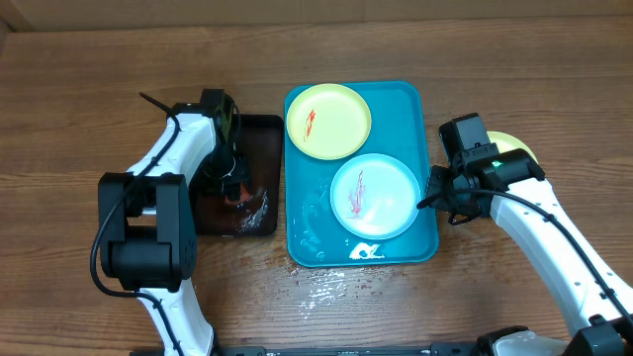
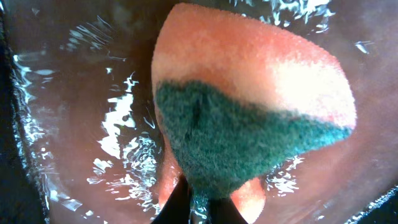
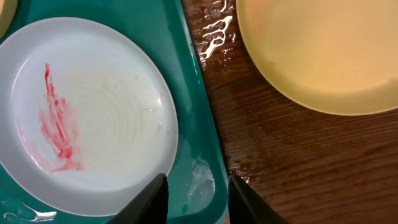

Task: Clean dirty plates on tray and stack at the side
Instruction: 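Carry the sponge with the left gripper onto the white plate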

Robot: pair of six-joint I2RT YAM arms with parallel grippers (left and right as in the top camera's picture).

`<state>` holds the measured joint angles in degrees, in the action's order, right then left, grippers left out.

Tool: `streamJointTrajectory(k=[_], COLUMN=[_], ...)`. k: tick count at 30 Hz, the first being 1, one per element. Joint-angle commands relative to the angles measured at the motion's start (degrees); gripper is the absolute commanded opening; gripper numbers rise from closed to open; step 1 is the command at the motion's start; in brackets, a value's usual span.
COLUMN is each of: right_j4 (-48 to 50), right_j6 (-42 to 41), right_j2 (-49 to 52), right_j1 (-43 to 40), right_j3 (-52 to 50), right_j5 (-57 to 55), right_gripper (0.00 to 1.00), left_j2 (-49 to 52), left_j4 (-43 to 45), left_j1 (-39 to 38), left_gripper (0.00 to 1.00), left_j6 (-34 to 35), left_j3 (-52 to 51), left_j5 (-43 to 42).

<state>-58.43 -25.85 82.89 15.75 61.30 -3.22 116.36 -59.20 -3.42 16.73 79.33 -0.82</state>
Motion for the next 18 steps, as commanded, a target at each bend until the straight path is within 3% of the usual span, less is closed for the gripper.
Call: streamJointTrajectory(k=[1,13,18], right_j4=[0.44,6.23,10.45], right_j6=[-0.35,-2.21,6.23], right_j2=[0.22,6.56,7.96], right_j1=[-0.09,-1.42,-1.99], right_j3=[0.55,0.52,0.28], right_j5=[-0.61,-0.48,7.08], right_gripper=[0.36,0.42,0.45], left_j2=[0.31,-12.33,-16.13], left_j4=[-2.69,-13.00,-13.84], left_j1=[-0.35,-0.50,-2.10], left_gripper=[0.04,0.04,0.04], left_j6=[-0.09,-2.64,-2.64], left_j3=[2.05,19.04,20.50], left_j5=[0.33,-2.36,-3.72])
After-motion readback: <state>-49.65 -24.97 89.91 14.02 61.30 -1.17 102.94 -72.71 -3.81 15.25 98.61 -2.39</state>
